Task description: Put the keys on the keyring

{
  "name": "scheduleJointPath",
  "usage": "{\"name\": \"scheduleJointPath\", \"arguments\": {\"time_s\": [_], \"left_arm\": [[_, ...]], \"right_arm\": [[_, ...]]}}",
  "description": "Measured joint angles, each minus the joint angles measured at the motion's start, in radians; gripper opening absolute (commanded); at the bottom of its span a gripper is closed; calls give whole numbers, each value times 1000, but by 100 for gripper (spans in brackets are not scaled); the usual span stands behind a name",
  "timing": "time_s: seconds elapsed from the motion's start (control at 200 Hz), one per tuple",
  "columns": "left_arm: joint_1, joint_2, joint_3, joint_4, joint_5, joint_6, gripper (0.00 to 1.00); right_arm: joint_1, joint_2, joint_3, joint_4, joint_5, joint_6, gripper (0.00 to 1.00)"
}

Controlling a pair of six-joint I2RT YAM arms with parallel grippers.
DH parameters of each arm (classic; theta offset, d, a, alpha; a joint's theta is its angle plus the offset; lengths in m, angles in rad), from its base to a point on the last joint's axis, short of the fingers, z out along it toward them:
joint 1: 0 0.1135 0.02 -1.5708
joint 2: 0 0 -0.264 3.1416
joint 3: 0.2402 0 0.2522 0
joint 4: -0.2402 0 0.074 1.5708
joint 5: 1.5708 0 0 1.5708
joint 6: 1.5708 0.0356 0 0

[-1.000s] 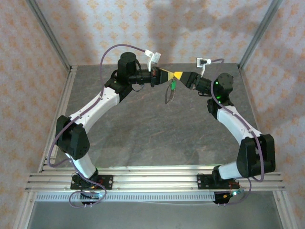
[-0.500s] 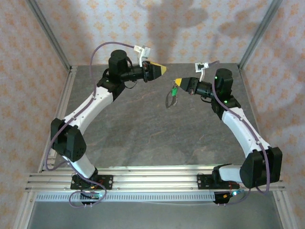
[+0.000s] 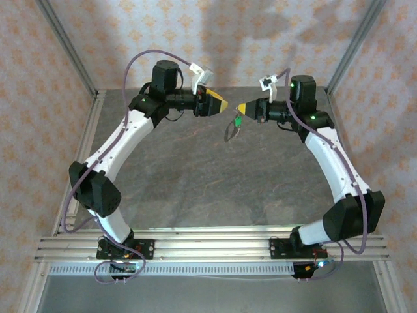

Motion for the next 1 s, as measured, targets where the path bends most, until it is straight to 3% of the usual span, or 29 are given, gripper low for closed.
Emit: {"name": "scheduleJointPath", "arguments": {"time_s": [0.345, 1.001], "left_arm": [[0, 87, 79, -169, 58, 121, 51], [-34, 132, 111, -148, 130, 109, 48]], "right_arm": [[0, 48, 103, -200, -60, -134, 0], [5, 50, 87, -132, -131, -77, 0]]}}
